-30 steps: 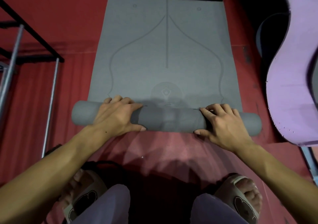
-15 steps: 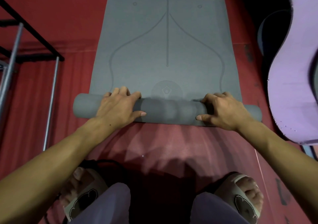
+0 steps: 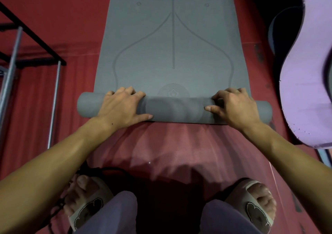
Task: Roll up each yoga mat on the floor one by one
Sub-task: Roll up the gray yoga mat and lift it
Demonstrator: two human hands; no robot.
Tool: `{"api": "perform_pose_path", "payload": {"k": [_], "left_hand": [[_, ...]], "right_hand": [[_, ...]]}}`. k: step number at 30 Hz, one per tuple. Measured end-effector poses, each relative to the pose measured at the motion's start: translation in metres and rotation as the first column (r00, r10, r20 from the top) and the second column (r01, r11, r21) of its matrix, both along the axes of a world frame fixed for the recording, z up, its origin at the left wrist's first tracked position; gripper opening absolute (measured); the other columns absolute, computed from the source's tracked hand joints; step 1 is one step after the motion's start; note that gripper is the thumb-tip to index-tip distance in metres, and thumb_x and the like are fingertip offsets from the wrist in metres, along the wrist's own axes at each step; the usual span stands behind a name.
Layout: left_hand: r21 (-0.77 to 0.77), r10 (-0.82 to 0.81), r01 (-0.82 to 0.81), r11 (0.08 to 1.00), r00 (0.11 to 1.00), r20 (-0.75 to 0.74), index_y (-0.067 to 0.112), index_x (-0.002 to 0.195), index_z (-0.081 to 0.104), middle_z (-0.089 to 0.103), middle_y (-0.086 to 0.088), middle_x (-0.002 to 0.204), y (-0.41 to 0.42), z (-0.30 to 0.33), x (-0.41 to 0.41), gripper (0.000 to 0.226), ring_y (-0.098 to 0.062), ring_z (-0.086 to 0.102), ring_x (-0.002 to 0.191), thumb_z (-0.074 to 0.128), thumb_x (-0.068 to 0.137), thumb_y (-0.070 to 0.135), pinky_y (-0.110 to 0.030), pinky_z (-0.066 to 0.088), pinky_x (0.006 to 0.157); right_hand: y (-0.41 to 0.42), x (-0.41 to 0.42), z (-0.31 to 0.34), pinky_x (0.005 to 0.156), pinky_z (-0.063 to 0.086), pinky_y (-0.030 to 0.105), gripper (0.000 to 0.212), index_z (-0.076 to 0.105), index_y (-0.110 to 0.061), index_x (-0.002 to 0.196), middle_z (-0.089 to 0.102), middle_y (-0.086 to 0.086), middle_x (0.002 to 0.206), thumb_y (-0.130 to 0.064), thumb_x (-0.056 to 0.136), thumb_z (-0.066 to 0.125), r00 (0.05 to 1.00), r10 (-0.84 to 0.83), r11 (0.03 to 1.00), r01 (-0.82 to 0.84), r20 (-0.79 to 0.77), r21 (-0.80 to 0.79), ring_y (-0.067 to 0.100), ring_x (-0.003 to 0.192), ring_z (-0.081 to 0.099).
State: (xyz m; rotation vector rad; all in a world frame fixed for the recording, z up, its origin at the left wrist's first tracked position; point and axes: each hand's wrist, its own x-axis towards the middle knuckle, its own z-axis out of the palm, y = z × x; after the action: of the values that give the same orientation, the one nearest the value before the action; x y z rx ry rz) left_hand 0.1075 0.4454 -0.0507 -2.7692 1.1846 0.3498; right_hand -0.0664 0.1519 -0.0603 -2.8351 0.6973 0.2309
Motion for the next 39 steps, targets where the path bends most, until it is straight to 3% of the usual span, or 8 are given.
{"api": "perform_pose_path", "payload": {"k": [4,10,13,16,19,25,32,39], "left_hand": [[0.053,-0.015,0.007,0.999,0.988,0.155,0.036,0.138,0.058,0.054,-0.011,0.12,0.0,-0.008,-0.003,0.092,-0.035,0.055,0.103,0.054,0.068,0.095,-0.048,0.046,0.085],[0.079,-0.044,0.027,0.996,0.974,0.224,0.028,0.14,0.053,0.06,-0.012,0.111,-0.004,-0.009,-0.004,0.087,-0.036,0.06,0.096,0.049,0.079,0.089,-0.046,0.046,0.082],[0.031,-0.028,0.022,0.999,0.977,0.21,0.02,0.131,0.05,0.065,-0.012,0.109,-0.003,-0.011,-0.003,0.08,-0.038,0.062,0.096,0.049,0.083,0.084,-0.047,0.047,0.083],[0.005,-0.029,0.029,1.0,0.984,0.177,0.022,0.13,0.051,0.065,-0.01,0.115,-0.001,-0.011,0.003,0.08,-0.036,0.061,0.104,0.047,0.082,0.087,-0.048,0.045,0.087],[0.035,-0.016,0.011,0.999,0.99,0.139,0.032,0.145,0.047,0.058,-0.015,0.134,0.003,-0.011,0.009,0.089,-0.038,0.056,0.117,0.061,0.075,0.085,-0.052,0.044,0.097],[0.055,-0.03,0.021,0.998,0.985,0.171,0.038,0.156,0.04,0.059,-0.018,0.13,0.013,-0.017,0.015,0.098,-0.04,0.057,0.114,0.081,0.072,0.068,-0.052,0.045,0.099],[0.047,-0.032,0.028,0.999,0.994,0.104,0.025,0.142,0.051,0.069,-0.003,0.122,0.02,-0.009,0.018,0.094,-0.031,0.065,0.112,0.074,0.069,0.079,-0.044,0.054,0.087],[0.11,-0.089,0.097,0.989,0.993,-0.073,0.047,0.145,0.042,0.067,0.013,0.131,0.036,-0.002,0.006,0.089,-0.021,0.067,0.117,0.058,0.07,0.092,-0.039,0.055,0.08]], "right_hand": [[0.001,-0.002,-0.009,0.079,0.054,0.048,0.052,0.076,-0.028,0.119,0.065,0.003,0.118,-0.069,0.089,0.062,0.997,0.005,0.998,-0.001,0.077,-0.061,0.033,0.111,0.055],[0.003,-0.009,-0.018,0.06,0.053,0.042,0.051,0.07,-0.015,0.1,0.067,0.005,0.095,-0.065,0.096,0.058,0.98,0.08,0.982,-0.045,0.184,-0.184,0.031,0.094,0.06],[0.004,-0.017,-0.025,0.082,0.056,0.049,0.064,0.067,-0.014,0.121,0.068,0.006,0.115,-0.071,0.093,0.058,0.98,0.11,0.984,-0.084,0.166,-0.159,0.032,0.108,0.058],[0.003,-0.022,-0.031,0.11,0.043,0.056,0.089,0.054,-0.011,0.146,0.06,0.009,0.14,-0.07,0.082,0.071,0.984,0.161,0.977,-0.148,0.075,-0.154,0.037,0.125,0.053],[0.0,-0.019,-0.033,0.116,0.035,0.058,0.098,0.047,-0.012,0.151,0.056,0.008,0.146,-0.061,0.075,0.082,0.982,0.187,0.965,-0.175,0.043,-0.194,0.038,0.129,0.051],[-0.006,-0.011,-0.024,0.1,0.044,0.053,0.092,0.054,-0.019,0.142,0.062,0.002,0.137,-0.064,0.068,0.084,0.975,0.22,0.955,-0.206,0.042,-0.213,0.035,0.12,0.055],[-0.017,-0.007,-0.01,0.089,0.046,0.046,0.089,0.061,-0.033,0.137,0.064,-0.008,0.127,-0.078,0.062,0.079,0.967,0.245,0.963,-0.251,-0.064,-0.1,0.025,0.111,0.055],[-0.019,-0.019,0.005,0.084,0.048,0.033,0.098,0.059,-0.046,0.14,0.065,-0.018,0.124,-0.086,0.053,0.074,0.928,0.307,0.951,-0.293,-0.211,0.099,0.017,0.112,0.059]]}}
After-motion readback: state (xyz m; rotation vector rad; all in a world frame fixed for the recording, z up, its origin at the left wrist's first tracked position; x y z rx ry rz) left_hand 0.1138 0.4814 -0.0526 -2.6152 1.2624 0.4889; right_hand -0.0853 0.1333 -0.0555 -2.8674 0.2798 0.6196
